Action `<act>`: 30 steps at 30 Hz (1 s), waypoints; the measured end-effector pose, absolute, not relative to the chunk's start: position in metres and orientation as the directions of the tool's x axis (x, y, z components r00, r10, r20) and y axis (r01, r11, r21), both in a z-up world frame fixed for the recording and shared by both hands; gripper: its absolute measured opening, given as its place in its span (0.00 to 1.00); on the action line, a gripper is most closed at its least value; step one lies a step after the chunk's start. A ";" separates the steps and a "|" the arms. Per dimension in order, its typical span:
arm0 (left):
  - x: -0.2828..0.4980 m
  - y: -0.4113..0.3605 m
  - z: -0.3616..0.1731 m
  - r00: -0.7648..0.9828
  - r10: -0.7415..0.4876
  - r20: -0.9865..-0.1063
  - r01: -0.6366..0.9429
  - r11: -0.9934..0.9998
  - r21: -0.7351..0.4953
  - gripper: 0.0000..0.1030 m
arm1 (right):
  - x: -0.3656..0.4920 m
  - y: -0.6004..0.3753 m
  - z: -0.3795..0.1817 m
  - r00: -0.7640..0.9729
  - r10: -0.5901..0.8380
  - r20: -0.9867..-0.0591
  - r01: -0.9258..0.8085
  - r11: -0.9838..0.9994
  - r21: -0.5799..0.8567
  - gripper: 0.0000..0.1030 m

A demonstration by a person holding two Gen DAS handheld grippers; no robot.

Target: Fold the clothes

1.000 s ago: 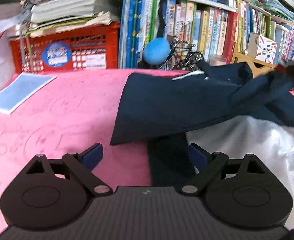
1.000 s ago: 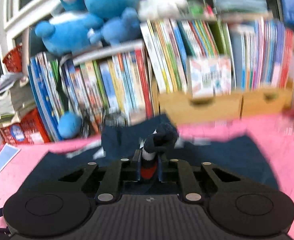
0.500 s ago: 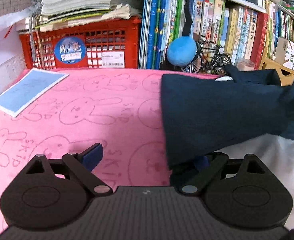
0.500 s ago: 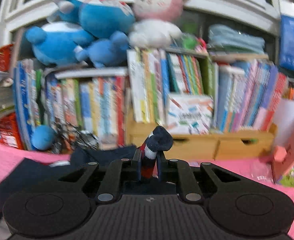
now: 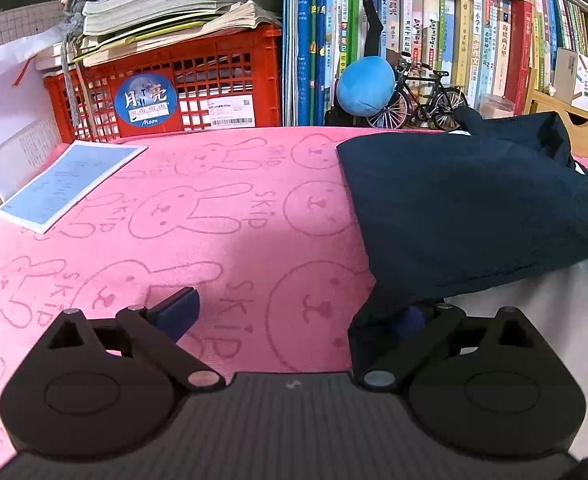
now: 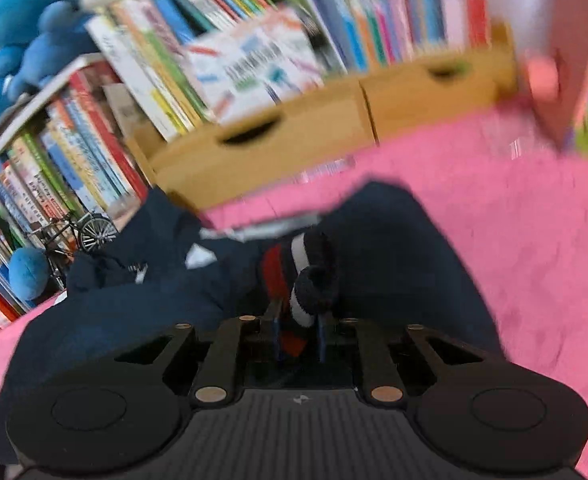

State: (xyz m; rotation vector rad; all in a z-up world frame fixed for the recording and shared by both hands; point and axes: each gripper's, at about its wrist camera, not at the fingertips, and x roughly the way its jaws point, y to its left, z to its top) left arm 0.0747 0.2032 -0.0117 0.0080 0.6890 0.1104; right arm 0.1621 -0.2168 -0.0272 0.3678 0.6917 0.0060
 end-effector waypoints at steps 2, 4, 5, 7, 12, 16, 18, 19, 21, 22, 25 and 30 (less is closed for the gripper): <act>0.074 0.205 -0.012 0.765 0.099 -0.637 -0.098 0.995 0.037 0.98 | 0.157 -0.227 -0.034 0.761 0.161 -0.629 0.116 0.920 0.375 0.26; 0.074 0.206 -0.012 0.763 0.094 -0.640 -0.096 0.995 0.031 0.98 | 0.152 -0.237 -0.041 0.749 0.196 -0.633 0.117 0.901 0.417 0.33; 0.073 0.207 -0.012 0.762 0.091 -0.641 -0.095 0.995 0.028 0.98 | 0.149 -0.240 -0.041 0.746 0.201 -0.635 0.116 0.900 0.421 0.39; 0.073 0.208 -0.012 0.760 0.086 -0.644 -0.094 0.995 0.021 0.98 | 0.141 -0.241 -0.033 0.756 0.173 -0.631 0.108 0.919 0.380 0.61; 0.042 0.228 -0.012 0.752 0.068 -0.655 -0.113 0.993 -0.027 1.00 | 0.117 -0.234 -0.011 0.800 0.076 -0.596 0.055 0.979 0.197 0.97; 0.016 0.244 -0.001 0.755 0.110 -0.647 -0.145 0.989 0.000 1.00 | 0.101 -0.222 0.002 0.836 0.059 -0.545 -0.019 0.997 0.079 0.96; 0.009 0.245 0.017 0.787 0.103 -0.609 -0.134 0.991 -0.006 0.99 | 0.102 -0.207 0.006 0.845 0.129 -0.519 -0.098 0.991 0.086 0.86; 0.010 0.241 0.028 0.808 0.088 -0.583 -0.112 0.994 -0.005 0.99 | 0.105 -0.196 0.006 0.842 0.158 -0.516 -0.130 0.987 0.090 0.79; 0.018 0.227 0.050 0.848 0.045 -0.528 -0.045 0.999 0.013 0.99 | 0.117 -0.174 0.005 0.828 0.198 -0.524 -0.168 0.980 0.106 0.51; 0.024 0.217 0.059 0.867 0.022 -0.498 -0.007 0.999 0.032 0.98 | 0.124 -0.164 0.003 0.821 0.203 -0.533 -0.166 0.979 0.117 0.49; 0.056 0.176 0.066 0.889 -0.033 -0.457 0.085 0.992 0.094 0.95 | 0.146 -0.140 -0.007 0.793 0.234 -0.562 -0.170 0.972 0.164 0.48; 0.103 0.117 0.039 0.851 -0.133 -0.509 0.204 0.975 0.086 0.93 | 0.166 -0.106 -0.032 0.733 0.293 -0.614 -0.231 0.956 0.181 0.47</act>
